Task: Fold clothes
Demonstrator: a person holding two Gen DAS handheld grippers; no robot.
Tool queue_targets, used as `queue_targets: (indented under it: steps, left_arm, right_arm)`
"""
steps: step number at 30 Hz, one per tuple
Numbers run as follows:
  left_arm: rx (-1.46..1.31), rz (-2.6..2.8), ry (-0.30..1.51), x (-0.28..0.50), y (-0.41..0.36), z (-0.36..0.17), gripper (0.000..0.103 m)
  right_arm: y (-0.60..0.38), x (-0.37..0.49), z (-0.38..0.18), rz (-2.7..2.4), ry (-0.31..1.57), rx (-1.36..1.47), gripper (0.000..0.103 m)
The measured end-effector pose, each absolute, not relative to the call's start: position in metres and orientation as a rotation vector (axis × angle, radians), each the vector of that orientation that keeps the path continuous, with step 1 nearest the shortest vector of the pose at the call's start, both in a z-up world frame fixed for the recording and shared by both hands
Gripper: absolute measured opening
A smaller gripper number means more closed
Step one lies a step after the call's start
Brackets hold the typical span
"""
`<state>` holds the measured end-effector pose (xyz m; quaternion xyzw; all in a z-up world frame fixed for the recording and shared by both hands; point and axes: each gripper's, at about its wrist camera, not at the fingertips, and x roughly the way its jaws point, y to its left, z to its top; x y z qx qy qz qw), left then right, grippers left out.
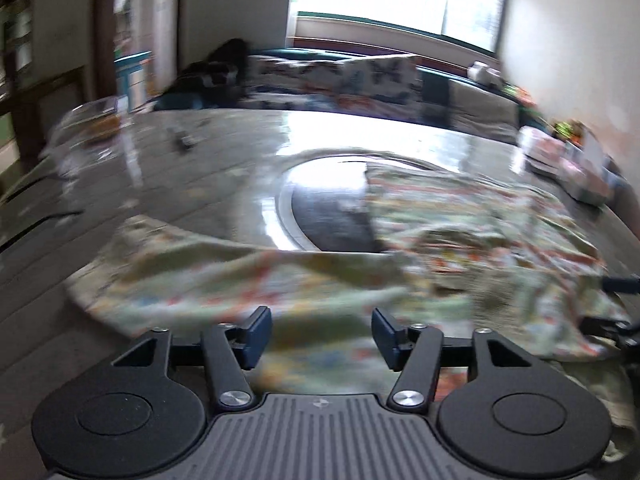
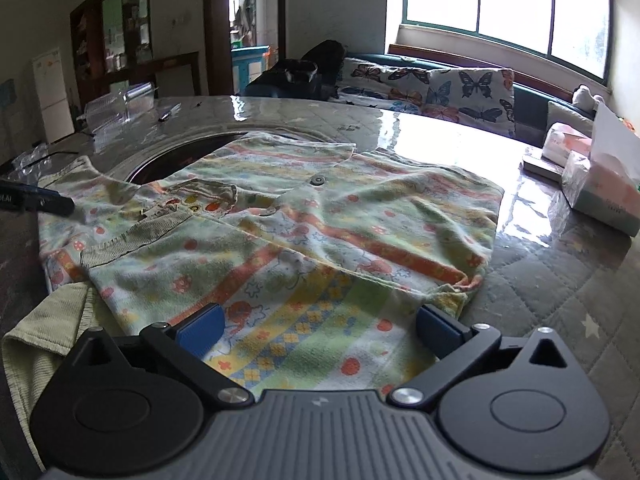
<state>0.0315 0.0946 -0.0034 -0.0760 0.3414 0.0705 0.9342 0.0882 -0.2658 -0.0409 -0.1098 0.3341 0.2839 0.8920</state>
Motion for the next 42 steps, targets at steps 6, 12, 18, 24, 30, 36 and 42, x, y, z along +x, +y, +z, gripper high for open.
queue_targets:
  steps: [6, 12, 18, 24, 30, 36, 42]
  left_arm:
    - [-0.171, 0.263, 0.657, 0.02, 0.126, 0.003, 0.087]
    - [-0.222, 0.359, 0.637, 0.016, 0.153, 0.003, 0.093]
    - [-0.29, 0.463, 0.638, 0.018, 0.188, -0.002, 0.09]
    - [-0.371, 0.532, 0.651, 0.024, 0.217, -0.01, 0.069]
    - [-0.329, 0.562, 0.647, 0.027, 0.217, -0.011, 0.048]
    - [-0.321, 0.575, 0.642, 0.03, 0.219, -0.012, 0.016]
    - [-0.422, 0.493, 0.606, 0.025, 0.212, 0.004, 0.01]
  right_arm:
    - [-0.243, 0.082, -0.019, 0.639, 0.689, -0.231, 0.103]
    - [-0.203, 0.083, -0.029, 0.686, 0.692, -0.309, 0.103]
    - [-0.201, 0.084, -0.031, 0.678, 0.702, -0.299, 0.103]
    - [-0.216, 0.078, -0.01, 0.665, 0.65, -0.241, 0.103]
    - [-0.225, 0.075, -0.004, 0.647, 0.63, -0.196, 0.103]
    - [-0.232, 0.07, -0.003, 0.63, 0.62, -0.166, 0.103]
    - [-0.25, 0.067, -0.001, 0.593, 0.598, -0.136, 0.101]
